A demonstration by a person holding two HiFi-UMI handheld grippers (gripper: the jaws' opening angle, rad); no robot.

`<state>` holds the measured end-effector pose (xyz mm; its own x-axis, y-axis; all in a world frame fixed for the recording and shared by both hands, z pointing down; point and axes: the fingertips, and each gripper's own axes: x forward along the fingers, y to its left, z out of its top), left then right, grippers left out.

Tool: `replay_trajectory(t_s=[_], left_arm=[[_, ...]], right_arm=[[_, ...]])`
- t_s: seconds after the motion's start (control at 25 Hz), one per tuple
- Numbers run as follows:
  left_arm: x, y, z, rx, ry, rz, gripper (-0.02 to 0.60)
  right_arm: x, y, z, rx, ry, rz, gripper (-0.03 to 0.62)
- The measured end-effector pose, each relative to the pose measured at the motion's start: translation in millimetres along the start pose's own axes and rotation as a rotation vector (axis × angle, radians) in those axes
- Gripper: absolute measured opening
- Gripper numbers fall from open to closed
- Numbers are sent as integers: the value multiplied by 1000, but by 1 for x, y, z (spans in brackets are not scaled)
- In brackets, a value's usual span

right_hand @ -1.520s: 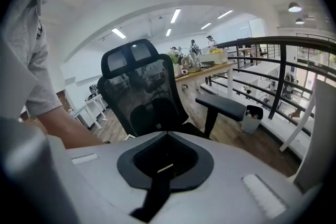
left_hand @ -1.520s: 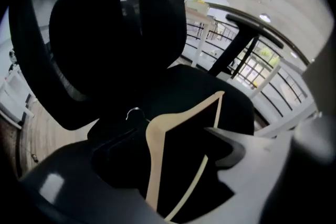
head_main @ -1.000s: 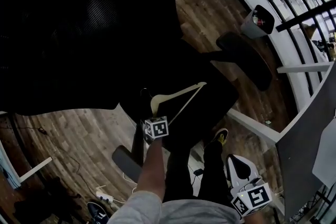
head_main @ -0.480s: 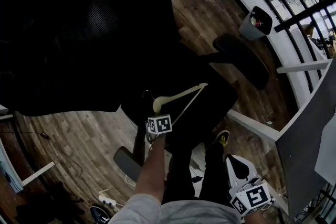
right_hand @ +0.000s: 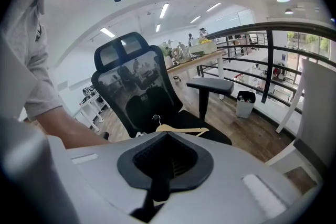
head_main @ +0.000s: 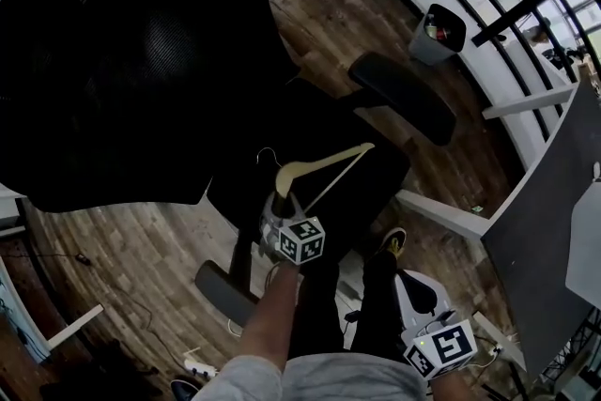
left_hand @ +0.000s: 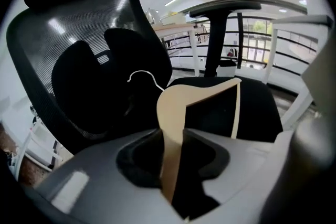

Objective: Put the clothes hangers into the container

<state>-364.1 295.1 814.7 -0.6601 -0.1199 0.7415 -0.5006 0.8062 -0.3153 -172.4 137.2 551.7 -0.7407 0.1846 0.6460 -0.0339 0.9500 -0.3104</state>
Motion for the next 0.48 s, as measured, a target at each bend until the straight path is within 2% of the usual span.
replay_trajectory(t_s=[0.12,0.24,0.36,0.48], left_arm=[[-6,2,3,9,-4,0,120],[-20,10,14,6,-45,8,118],[-29,8,22,69,-84,-14,120],[-28,-4,13,135,-75,-43,120]], right_arm=[[-9,-9,-4,13,-9,-20,-2],[-16,-12,-6,26,-23,-24,0],[-16,-7,-6,39,-41,-13,-2],[-16,-3,-5,40,-57,0,0]])
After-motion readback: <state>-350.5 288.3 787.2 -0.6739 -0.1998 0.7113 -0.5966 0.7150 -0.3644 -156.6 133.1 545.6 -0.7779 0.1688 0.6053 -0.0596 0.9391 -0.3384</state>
